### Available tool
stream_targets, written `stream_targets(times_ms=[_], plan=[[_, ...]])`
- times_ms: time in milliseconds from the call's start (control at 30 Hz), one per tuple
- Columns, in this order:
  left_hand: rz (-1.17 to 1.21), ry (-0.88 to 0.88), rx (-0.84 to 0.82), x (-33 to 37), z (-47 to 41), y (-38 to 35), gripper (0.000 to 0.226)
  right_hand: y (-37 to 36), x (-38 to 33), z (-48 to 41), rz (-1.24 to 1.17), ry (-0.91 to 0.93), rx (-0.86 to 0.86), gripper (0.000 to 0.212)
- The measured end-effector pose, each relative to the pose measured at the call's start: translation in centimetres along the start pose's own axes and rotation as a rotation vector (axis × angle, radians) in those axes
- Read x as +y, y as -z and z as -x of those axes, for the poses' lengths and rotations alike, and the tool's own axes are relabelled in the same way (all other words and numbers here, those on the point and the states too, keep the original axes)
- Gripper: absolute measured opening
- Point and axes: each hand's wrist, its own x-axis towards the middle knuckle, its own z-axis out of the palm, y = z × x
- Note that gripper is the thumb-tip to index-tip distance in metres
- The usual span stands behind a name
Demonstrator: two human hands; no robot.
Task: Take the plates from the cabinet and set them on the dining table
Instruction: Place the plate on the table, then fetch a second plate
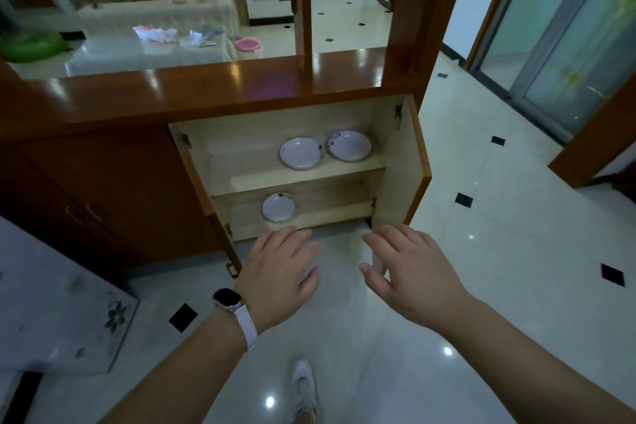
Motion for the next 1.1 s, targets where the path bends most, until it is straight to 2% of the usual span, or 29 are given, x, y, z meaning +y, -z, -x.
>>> stream_targets(times_ms=[233, 367, 533, 767, 1100], plan=[[0.022, -0.019, 0.048, -9.6, -9.2, -0.8, 0.036, -0.3, 0.6, -12.8, 0.034, -0.021, 0.002, 0.049], [0.006, -0.04, 0.001, -13.9, -12.7, -1.8, 0.037, -0.9, 0.1, -18.1, 0.002, -0.031, 0.074, 0.047], [0.015, -0.053, -0.022, -16.3, -16.1, -3.0, 0.038, -2.3, 0.6, -22.0, -0.005, -0.056, 0.062, 0.048], [-0.037, -0.037, -0.144, -19.9, -21.2, -6.1, 0.041, -5.7, 3.7, -28.0, -0.048, -0.074, 0.043, 0.046], [-0.057, 0.084, -0.269, -23.0, -26.5, -10.9, 0.044, -10.1, 8.1, -37.7, -0.133, -0.012, -0.137, 0.054]])
